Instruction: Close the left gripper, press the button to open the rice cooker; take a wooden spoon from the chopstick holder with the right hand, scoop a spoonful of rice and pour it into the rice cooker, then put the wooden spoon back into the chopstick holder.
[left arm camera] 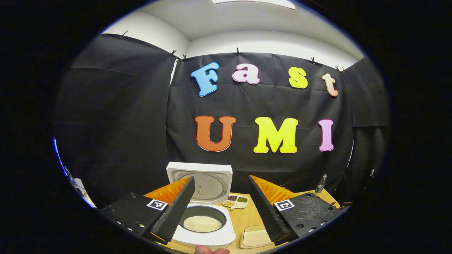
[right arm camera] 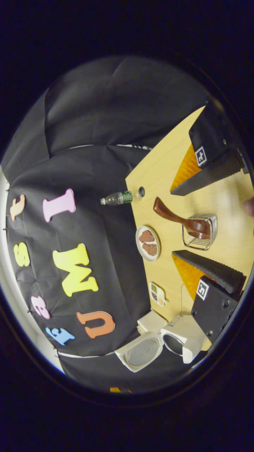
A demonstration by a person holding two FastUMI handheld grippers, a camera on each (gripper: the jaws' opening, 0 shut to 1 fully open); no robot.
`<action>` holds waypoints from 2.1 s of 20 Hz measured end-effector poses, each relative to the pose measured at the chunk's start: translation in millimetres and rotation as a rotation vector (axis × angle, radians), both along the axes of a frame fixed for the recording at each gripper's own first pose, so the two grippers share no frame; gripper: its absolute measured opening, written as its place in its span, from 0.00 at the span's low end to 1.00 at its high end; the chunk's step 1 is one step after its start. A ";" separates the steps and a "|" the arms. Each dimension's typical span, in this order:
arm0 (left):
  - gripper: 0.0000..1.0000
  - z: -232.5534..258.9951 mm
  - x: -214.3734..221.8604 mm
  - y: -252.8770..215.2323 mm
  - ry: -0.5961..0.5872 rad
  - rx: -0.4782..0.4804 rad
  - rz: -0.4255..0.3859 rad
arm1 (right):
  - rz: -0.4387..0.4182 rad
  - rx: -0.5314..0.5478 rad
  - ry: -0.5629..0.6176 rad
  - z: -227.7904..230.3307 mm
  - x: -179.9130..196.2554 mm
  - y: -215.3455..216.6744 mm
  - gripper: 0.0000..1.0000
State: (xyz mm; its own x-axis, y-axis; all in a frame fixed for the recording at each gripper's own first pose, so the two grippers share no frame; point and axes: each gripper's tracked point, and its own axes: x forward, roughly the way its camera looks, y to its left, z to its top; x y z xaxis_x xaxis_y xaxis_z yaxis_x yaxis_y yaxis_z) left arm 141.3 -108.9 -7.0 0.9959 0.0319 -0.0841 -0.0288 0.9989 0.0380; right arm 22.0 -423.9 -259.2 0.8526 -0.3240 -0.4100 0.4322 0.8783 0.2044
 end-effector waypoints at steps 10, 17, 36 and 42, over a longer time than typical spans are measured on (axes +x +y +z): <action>0.94 -27.1 -28.2 -13.6 0.065 0.039 0.101 | 0.073 0.122 0.079 -63.9 59.2 -24.3 0.68; 0.94 -41.7 -38.1 -14.7 0.087 0.018 0.131 | 0.100 0.118 0.094 -62.1 60.7 -25.7 0.31; 0.94 -20.6 -81.0 84.8 -0.006 -0.047 0.102 | 0.091 -0.135 0.033 85.8 40.2 49.0 0.11; 0.94 -21.6 -104.4 143.3 -0.006 -0.060 0.161 | 0.217 -0.151 -0.003 101.0 72.6 138.8 0.11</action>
